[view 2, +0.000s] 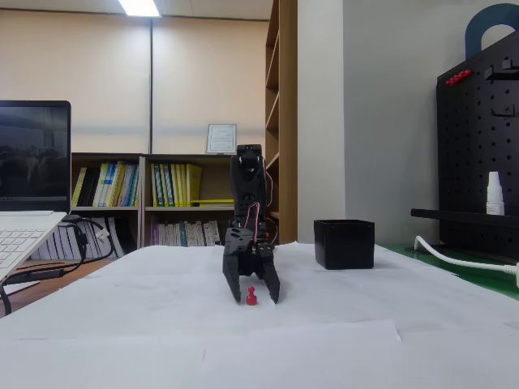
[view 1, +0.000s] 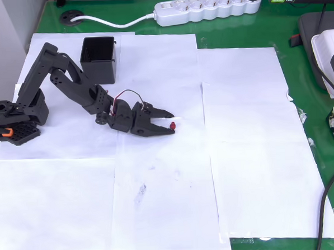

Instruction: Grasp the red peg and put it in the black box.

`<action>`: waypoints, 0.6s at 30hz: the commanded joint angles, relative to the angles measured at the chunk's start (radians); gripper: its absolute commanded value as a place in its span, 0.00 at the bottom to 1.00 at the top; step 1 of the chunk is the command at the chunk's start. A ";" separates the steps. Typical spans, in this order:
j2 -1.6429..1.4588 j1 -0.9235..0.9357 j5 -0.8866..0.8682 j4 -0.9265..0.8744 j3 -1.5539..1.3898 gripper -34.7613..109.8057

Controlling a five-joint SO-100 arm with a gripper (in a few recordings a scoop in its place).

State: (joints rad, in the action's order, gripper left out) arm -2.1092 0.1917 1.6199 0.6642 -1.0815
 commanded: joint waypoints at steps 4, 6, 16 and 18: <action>0.021 0.055 0.000 -0.002 -0.005 0.29; 0.021 0.055 0.000 -0.002 -0.006 0.28; 0.020 0.067 0.009 -0.002 -0.015 0.25; 0.020 0.067 0.011 -0.002 -0.017 0.24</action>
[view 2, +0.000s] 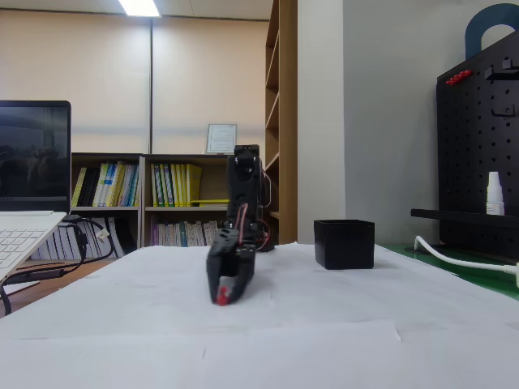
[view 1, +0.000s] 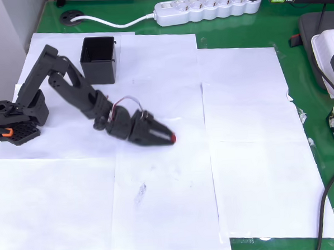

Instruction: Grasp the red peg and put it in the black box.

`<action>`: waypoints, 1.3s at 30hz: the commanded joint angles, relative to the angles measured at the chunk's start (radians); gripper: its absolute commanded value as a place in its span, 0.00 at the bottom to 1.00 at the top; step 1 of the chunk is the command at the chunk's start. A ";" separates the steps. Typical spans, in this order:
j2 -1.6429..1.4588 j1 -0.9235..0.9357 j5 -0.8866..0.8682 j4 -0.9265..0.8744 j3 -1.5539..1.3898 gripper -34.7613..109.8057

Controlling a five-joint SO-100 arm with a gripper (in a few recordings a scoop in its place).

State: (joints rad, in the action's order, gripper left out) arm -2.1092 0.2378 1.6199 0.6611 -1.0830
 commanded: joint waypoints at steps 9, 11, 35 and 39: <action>0.020 0.020 0.014 -0.005 -0.020 0.24; 0.020 0.018 0.012 -0.003 -0.021 0.24; 0.206 -0.084 -0.129 -0.097 -0.193 0.24; 0.249 -0.115 -0.140 -0.127 -0.241 0.24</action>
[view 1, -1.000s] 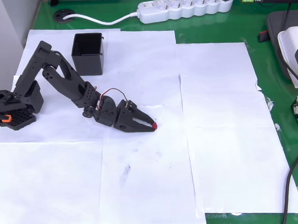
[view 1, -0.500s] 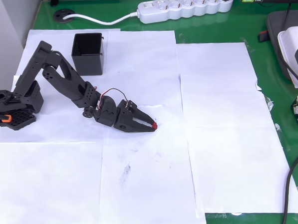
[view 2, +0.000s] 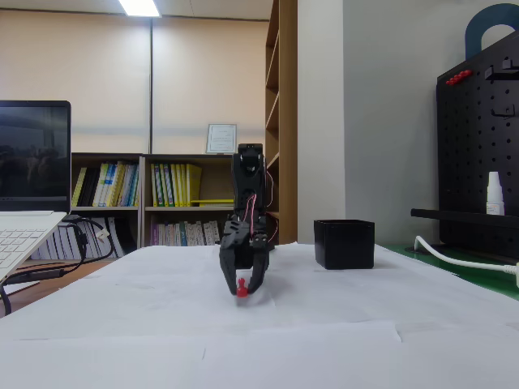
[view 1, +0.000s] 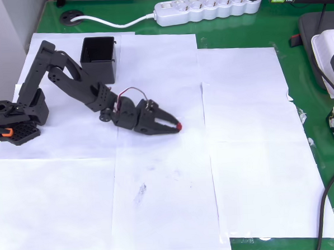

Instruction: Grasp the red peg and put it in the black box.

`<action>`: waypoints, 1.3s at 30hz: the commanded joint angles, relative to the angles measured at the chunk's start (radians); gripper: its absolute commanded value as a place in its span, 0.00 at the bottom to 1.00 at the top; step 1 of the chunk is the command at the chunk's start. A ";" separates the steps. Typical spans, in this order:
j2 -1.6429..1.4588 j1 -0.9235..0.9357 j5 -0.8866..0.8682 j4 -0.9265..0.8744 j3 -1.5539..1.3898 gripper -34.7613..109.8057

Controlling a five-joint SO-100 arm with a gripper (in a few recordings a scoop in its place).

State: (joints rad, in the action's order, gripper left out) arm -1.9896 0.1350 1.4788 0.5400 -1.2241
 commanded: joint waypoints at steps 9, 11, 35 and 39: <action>0.288 -0.110 -0.057 -0.293 -0.327 0.24; 0.339 -0.138 -0.077 -0.413 -0.396 0.24; 0.954 -0.462 -0.132 -1.255 -0.288 0.24; 1.006 -0.518 -0.146 -1.427 -0.272 0.24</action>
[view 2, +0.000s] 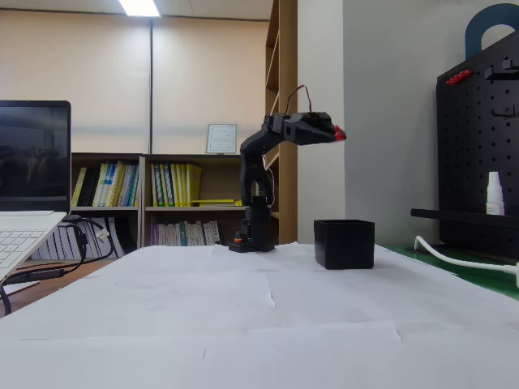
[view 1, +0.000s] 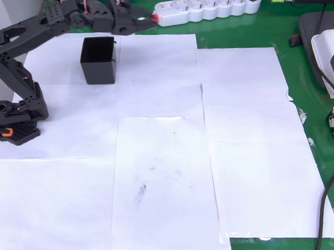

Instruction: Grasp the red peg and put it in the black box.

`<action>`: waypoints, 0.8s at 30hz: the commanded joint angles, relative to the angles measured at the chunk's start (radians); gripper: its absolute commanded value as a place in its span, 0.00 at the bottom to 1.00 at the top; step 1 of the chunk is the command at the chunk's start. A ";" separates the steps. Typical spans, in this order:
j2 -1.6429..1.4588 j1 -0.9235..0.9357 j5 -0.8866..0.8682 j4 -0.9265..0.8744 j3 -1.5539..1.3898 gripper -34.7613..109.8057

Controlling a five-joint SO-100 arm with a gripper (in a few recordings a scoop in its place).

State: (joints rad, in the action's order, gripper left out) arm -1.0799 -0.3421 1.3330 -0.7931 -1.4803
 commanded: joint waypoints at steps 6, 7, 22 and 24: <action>0.150 -0.149 -0.043 -0.336 -0.023 0.24; 0.155 -0.167 -0.049 -0.377 -0.023 0.24; -0.008 -0.341 -0.204 -0.612 -0.055 0.24; -0.055 -0.339 -0.218 -0.647 -0.071 0.24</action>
State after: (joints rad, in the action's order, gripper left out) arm -1.0799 -0.6734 1.1229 -1.4021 -1.4696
